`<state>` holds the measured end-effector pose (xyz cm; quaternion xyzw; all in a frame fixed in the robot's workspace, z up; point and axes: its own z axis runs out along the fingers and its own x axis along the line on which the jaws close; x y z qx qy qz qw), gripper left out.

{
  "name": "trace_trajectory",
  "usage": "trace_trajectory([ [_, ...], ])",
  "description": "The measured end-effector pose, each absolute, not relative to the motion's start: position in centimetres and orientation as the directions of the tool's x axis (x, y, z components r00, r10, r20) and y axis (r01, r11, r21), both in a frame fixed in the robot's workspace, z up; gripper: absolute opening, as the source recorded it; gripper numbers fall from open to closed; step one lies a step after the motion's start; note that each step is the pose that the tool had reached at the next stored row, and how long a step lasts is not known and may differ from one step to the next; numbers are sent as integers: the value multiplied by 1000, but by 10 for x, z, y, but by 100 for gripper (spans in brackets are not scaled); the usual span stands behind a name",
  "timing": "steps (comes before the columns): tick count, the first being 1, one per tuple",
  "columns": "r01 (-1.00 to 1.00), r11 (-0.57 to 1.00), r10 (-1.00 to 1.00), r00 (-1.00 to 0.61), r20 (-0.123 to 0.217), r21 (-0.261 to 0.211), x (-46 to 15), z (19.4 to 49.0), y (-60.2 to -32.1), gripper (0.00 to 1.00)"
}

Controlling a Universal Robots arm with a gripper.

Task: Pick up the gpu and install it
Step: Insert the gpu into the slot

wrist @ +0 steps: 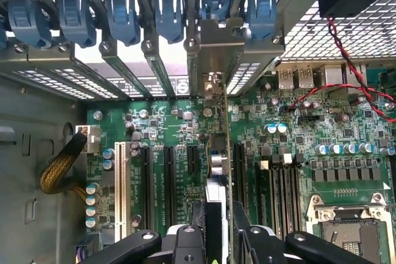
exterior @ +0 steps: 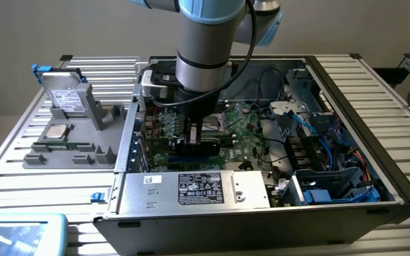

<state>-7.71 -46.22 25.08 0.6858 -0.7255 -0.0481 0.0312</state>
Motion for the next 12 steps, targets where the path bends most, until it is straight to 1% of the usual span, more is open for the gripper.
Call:
trace_trajectory([
  [12,-992,55,-998,-57,-21,112,-78,248,-462,28],
])
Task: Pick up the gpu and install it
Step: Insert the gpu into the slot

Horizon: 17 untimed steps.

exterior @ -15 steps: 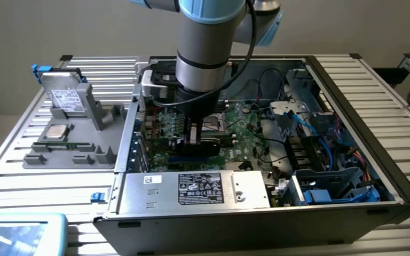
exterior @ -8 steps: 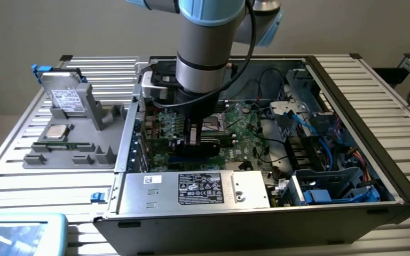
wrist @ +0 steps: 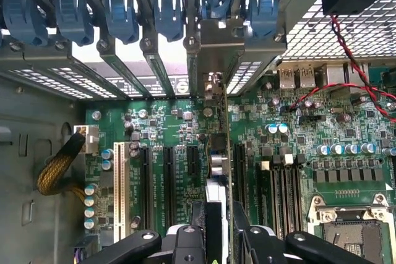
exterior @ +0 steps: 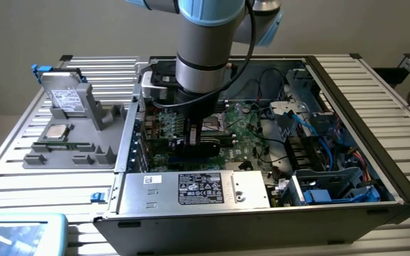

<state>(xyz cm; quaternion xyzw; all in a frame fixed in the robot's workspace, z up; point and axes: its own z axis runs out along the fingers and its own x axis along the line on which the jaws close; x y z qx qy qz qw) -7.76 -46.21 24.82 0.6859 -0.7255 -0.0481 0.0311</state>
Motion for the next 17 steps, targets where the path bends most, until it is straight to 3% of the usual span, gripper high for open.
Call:
trace_trajectory([
  [17,-992,53,-998,-56,-21,112,-80,248,-462,28],
])
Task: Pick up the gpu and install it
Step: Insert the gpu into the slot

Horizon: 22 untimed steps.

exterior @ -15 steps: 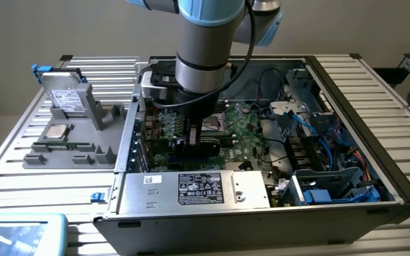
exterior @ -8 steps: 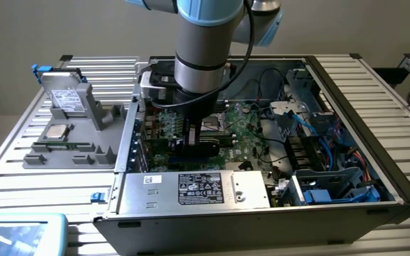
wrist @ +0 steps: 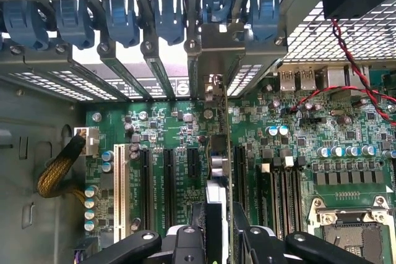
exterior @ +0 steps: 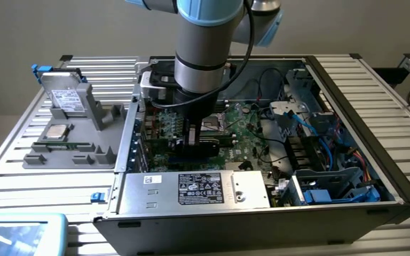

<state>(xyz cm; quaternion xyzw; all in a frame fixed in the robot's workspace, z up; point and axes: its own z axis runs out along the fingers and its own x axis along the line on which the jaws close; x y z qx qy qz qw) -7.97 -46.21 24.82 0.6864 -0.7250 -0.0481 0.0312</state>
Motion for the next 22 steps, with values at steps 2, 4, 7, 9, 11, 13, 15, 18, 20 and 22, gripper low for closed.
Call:
trace_trajectory([
  [2,-992,53,-998,-56,-21,112,-80,248,-462,28],
  [4,-992,53,-998,-56,-21,112,-80,248,-462,28],
  [7,-992,53,-998,-56,-21,112,-80,248,-463,28],
  [9,-992,53,-998,-56,-20,113,-80,248,-463,28],
  [11,-992,53,-998,-56,-20,113,-80,248,-463,28],
  [13,-992,53,-998,-56,-21,112,-80,247,-463,28],
  [15,-992,53,-998,-56,-20,112,-80,246,-463,28],
  [18,-992,53,-998,-56,-20,112,-80,246,-463,28],
  [20,-992,53,-998,-56,-20,112,-80,246,-463,28],
  [22,-992,53,-998,-56,-20,112,-80,246,-463,28],
])
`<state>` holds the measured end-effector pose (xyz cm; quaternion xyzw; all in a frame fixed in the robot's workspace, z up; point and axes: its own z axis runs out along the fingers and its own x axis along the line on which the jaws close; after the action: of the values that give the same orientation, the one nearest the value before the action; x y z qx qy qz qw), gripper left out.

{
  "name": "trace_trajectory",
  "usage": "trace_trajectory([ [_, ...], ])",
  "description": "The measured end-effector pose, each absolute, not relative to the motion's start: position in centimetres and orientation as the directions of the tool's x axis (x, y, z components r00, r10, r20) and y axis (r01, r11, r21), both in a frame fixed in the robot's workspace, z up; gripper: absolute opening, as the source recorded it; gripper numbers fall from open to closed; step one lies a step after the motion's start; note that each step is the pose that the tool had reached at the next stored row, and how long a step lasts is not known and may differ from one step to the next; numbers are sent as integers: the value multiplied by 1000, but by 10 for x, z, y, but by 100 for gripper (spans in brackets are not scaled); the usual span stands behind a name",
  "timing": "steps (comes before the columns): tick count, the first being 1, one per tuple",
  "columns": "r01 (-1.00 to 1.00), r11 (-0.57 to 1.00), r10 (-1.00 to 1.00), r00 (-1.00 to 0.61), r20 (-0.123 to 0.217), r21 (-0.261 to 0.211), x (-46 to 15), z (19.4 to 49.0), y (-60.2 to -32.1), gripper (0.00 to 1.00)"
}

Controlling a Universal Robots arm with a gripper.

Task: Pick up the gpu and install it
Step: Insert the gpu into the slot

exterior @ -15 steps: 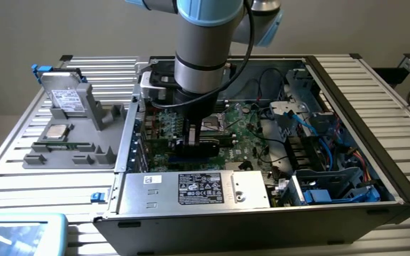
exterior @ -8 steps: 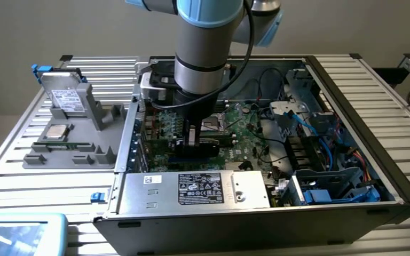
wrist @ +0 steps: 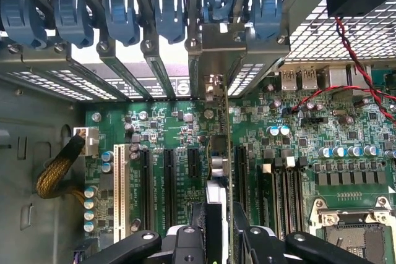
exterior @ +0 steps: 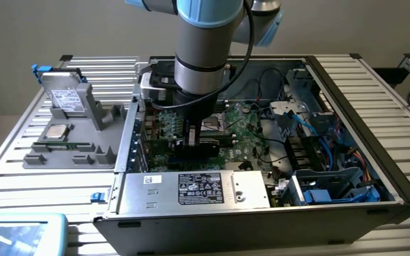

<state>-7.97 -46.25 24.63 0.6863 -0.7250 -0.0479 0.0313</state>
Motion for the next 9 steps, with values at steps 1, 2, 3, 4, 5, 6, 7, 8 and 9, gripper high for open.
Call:
trace_trajectory([
  [1,-992,53,-998,-55,-20,112,-80,246,-463,28],
  [2,-992,52,-998,-55,-20,112,-80,246,-463,28],
  [3,-992,51,-998,-53,-20,112,-80,246,-463,28],
  [4,-992,49,-998,-52,-20,113,-80,246,-463,28],
  [5,-993,48,-999,-50,-21,113,-79,246,-463,28],
  [6,-993,47,-999,-49,-21,113,-79,246,-463,28],
  [7,-993,46,-999,-49,-21,113,-79,246,-463,28],
  [8,-993,45,-999,-48,-21,113,-79,246,-463,28],
  [9,-993,45,-999,-47,-20,113,-79,246,-463,28],
])
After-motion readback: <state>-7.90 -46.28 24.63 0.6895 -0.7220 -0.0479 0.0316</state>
